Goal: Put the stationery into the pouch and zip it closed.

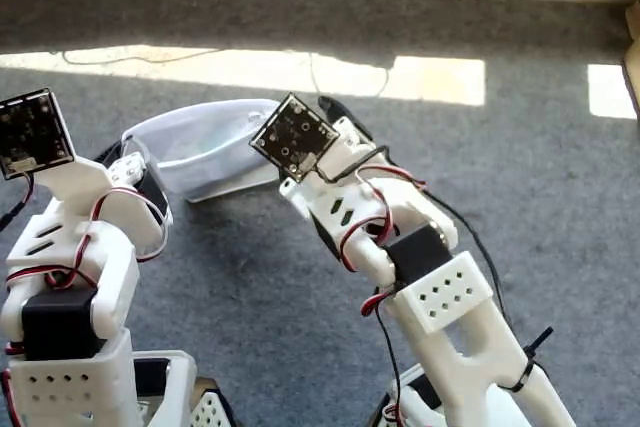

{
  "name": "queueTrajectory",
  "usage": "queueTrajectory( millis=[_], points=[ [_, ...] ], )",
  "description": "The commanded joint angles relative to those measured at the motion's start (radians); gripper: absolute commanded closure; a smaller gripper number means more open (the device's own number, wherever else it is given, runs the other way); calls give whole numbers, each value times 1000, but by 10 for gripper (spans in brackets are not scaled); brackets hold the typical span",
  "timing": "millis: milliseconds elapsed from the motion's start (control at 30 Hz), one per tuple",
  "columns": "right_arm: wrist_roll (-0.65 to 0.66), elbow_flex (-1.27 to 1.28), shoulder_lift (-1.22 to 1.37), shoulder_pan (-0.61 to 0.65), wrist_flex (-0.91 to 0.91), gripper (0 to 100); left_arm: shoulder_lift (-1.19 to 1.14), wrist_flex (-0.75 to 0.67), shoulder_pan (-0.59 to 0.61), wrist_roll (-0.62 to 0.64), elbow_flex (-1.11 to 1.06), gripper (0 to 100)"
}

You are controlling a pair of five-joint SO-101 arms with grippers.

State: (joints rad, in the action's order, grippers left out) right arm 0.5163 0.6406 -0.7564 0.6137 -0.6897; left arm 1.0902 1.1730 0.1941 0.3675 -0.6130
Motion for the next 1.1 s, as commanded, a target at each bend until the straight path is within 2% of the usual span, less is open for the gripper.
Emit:
queueTrajectory(
  millis=[0,133,600,800,1067],
  points=[
    [14,-53,-44,24,31,800,-4,5,-15,-6,-16,993],
    [14,-39,-39,24,97,800,-4,5,-15,-6,-16,993],
    [40,-24,41,21,94,804,-4,6,-15,-6,-16,993],
    [104,-24,39,22,94,887,-4,6,-15,-6,-16,993],
    [101,-31,39,21,53,897,-4,6,-15,-6,-16,993]
  ],
)
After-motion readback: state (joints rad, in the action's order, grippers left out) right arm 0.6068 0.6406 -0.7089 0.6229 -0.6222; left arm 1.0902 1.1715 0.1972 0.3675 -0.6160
